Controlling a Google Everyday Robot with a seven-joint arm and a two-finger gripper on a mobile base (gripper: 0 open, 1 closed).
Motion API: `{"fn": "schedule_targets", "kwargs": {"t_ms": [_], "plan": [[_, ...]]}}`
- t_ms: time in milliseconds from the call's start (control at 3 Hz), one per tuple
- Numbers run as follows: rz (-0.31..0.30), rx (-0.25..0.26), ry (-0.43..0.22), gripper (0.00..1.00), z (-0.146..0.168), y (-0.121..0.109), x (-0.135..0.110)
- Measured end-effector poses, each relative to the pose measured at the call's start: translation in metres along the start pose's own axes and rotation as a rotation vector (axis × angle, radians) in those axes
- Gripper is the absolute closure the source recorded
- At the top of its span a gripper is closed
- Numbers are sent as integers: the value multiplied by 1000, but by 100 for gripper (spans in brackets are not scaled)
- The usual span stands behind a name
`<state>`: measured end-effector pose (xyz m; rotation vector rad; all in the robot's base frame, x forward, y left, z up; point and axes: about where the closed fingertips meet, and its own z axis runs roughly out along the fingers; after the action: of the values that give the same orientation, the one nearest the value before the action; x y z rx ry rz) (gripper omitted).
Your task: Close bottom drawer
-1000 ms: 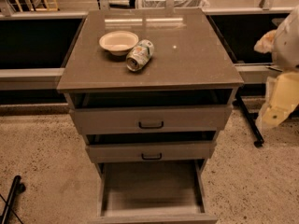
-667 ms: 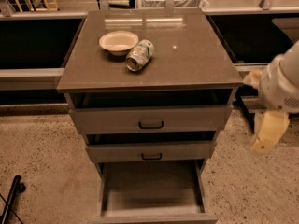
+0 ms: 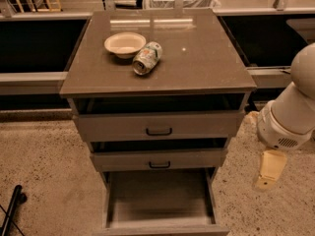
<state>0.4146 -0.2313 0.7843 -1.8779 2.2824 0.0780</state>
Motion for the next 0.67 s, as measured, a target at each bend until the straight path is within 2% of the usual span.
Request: {"fn": "schedule_targets", "kwargs": {"t_ms": [333, 667], "plan": [[28, -68, -28, 0, 27, -2, -3], [82, -211, -149, 0, 112, 19, -5]]}}
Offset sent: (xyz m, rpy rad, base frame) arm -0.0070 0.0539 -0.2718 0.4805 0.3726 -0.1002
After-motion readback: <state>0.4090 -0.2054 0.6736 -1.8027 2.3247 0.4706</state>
